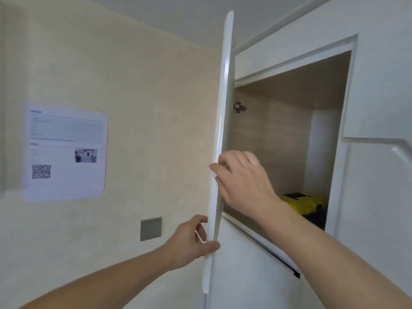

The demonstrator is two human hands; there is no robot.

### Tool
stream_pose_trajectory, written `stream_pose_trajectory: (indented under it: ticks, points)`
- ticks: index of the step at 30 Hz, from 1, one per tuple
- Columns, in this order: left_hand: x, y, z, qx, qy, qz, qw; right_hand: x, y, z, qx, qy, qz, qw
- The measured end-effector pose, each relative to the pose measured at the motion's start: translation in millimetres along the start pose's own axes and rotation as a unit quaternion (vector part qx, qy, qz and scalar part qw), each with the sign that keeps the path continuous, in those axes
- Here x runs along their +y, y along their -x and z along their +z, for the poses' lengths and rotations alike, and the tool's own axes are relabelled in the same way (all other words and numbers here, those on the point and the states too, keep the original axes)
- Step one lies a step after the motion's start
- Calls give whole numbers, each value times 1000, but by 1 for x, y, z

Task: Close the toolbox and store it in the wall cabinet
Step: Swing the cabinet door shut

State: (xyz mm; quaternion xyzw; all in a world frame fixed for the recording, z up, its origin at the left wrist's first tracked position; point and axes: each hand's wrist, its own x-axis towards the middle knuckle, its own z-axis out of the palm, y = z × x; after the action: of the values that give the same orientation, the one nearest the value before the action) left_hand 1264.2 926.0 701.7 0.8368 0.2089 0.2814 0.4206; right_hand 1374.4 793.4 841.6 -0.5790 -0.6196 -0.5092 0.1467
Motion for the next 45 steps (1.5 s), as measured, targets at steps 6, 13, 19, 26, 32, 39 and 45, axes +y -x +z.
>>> stream_pose_trajectory:
  ticks: [6,13,19,26,32,39,45]
  points:
    - [28,-23,87,-7,4,35,999,69,47,-16,-86,128,-26,988]
    - [57,-40,133,-55,-34,67,996,118,88,-33,-128,189,-49,972]
    - [79,-62,154,-114,-102,65,986,141,105,-47,-187,215,-29,958]
    - [100,-92,185,-160,-83,25,983,164,122,-46,-281,276,25,919]
    - [109,-108,206,-170,-52,9,984,186,124,-36,-335,299,48,892]
    - [111,-121,226,-166,-43,8,985,197,126,-29,-352,296,77,884]
    - [113,-116,215,-194,2,-11,981,195,126,-26,-341,275,92,894]
